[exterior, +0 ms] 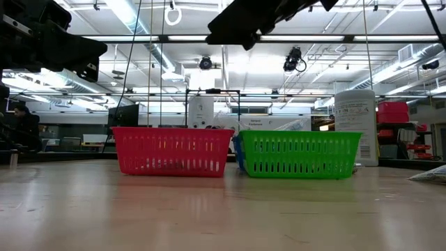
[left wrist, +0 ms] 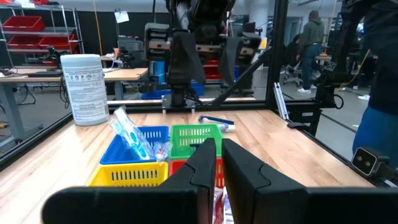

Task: Pick & Place Travel size toiletries
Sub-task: Put the toothpaste into the red bin

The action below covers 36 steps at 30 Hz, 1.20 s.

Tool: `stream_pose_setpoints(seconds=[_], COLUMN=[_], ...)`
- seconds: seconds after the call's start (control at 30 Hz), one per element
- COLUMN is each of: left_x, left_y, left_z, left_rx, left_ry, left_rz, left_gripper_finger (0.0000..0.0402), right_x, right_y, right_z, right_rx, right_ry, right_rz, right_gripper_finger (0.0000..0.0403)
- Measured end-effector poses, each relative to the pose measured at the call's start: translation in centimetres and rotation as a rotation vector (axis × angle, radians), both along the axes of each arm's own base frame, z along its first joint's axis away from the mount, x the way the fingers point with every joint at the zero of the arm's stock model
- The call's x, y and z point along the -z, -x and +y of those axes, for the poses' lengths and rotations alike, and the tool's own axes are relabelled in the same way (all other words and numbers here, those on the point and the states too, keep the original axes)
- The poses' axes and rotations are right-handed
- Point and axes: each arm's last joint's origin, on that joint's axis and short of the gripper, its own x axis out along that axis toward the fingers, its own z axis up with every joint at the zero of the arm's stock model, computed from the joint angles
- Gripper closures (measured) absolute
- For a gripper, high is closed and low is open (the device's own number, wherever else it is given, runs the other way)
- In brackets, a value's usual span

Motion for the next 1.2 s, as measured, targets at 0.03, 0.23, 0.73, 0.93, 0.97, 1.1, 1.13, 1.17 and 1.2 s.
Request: stream_pose_setpoints(seconds=[0.03, 0.23, 0.73, 0.93, 0.97, 1.1, 1.13, 1.17, 1.2], left_x=[0.0, 0.0, 0.0, 0.0, 0.0, 0.0, 0.0, 0.0, 0.0], left_y=[0.0, 0.0, 0.0, 0.0, 0.0, 0.0, 0.0, 0.0, 0.0], left_z=[0.0, 0.0, 0.0, 0.0, 0.0, 0.0, 0.0, 0.0, 0.0], left_rx=[0.000, 0.000, 0.000, 0.000, 0.000, 0.000, 0.000, 0.000, 0.000], left_ry=[0.000, 0.000, 0.000, 0.000, 0.000, 0.000, 0.000, 0.000, 0.000], left_rz=[0.000, 0.000, 0.000, -0.001, 0.001, 0.002, 0.002, 0.000, 0.001], left_gripper_finger=[0.0369, 0.0369, 0.0369, 0.0369, 0.0369, 0.0369, 0.0369, 0.0370, 0.0370], right_x=[-0.2, -1.2, -3.1, -2.9, -2.8, -2.6, -2.5, -2.4, -2.3], right_y=[0.2, 1.2, 5.5, 6.3, 6.4, 6.9, 7.0, 7.1, 7.3], right_z=[0.0, 0.1, 4.2, 5.4, 5.6, 6.2, 6.3, 6.5, 6.6], right_rx=[0.000, -0.006, -0.290, -0.400, -0.417, -0.499, -0.524, -0.552, -0.584], right_ry=[-0.001, 0.006, 0.233, 0.328, 0.343, 0.417, 0.441, 0.469, 0.499], right_rz=[0.003, 0.014, 0.076, 0.097, 0.098, 0.106, 0.110, 0.115, 0.124], right_gripper_finger=[0.0210, 0.0218, 0.0235, 0.0236, 0.0234, 0.0220, 0.0215, 0.0209, 0.0203])
